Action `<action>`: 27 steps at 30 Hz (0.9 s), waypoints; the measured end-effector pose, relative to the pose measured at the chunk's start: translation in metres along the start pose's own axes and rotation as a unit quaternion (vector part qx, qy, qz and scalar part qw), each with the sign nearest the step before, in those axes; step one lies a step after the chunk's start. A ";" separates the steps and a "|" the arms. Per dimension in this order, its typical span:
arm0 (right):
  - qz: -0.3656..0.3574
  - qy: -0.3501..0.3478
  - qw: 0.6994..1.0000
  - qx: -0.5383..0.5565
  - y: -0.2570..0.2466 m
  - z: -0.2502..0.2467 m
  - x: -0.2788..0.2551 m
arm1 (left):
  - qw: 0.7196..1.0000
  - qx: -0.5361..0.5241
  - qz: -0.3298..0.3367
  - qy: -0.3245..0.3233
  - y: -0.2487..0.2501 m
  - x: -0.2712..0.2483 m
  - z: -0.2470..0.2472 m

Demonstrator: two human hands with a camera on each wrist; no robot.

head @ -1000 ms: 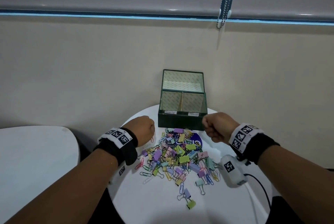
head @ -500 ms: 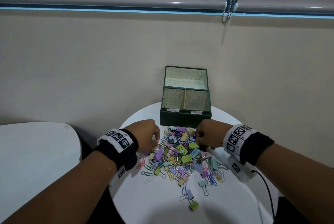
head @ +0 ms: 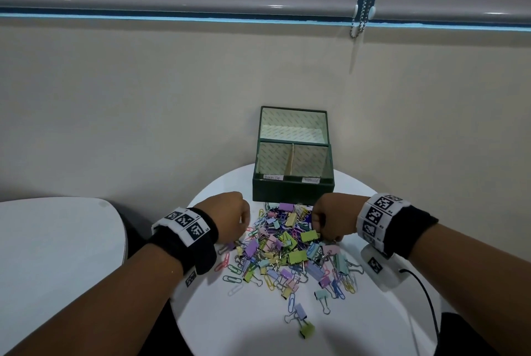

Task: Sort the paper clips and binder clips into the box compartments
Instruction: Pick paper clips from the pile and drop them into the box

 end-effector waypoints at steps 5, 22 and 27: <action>-0.065 0.067 0.984 0.149 0.009 -0.039 -0.021 | 1.000 -0.006 0.010 0.011 0.002 -0.001 -0.001; -0.064 0.282 0.937 0.195 0.023 -0.124 -0.014 | 1.000 -0.005 0.018 0.013 -0.001 0.002 0.000; -0.091 0.288 0.939 0.166 0.021 -0.119 -0.029 | 0.998 -0.018 0.057 0.033 0.004 -0.001 -0.011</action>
Point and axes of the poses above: each hand's wrist, its own x-axis towards the middle knuckle, its own z-axis out of the palm, y = z × x, the point moved 9 cm from there along x, towards the middle knuckle, and after that the axes turned 14 degrees about -y, right-handed, at the moved point
